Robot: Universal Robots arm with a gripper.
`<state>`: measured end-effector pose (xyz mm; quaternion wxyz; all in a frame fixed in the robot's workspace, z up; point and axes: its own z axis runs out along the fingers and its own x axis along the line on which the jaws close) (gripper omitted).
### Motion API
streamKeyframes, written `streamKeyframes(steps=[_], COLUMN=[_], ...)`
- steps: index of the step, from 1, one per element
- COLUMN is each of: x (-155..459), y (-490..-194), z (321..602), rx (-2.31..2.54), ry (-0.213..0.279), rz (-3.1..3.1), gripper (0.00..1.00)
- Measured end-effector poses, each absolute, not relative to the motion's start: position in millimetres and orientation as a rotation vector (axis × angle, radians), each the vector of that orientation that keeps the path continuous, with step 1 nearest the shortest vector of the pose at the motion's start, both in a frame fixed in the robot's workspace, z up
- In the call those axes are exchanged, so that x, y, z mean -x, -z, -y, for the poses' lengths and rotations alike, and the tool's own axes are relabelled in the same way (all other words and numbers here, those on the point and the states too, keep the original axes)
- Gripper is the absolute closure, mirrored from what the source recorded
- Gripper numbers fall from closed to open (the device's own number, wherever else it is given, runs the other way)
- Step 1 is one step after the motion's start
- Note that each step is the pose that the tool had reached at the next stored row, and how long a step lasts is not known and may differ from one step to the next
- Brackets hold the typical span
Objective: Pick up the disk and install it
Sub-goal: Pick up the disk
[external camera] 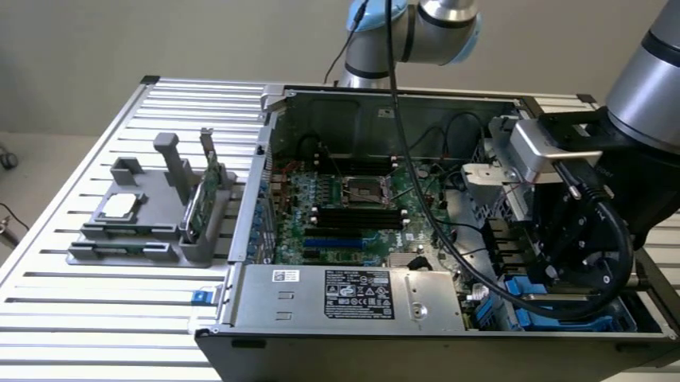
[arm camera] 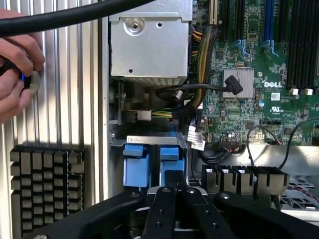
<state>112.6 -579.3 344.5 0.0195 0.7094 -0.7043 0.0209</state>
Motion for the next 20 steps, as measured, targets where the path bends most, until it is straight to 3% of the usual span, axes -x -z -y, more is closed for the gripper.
streamKeyframes(steps=[20], x=[-131.2], y=[-329.6], z=[573.0], rx=[-2.197], ry=[-0.090], rz=[2.170], gripper=[0.89])
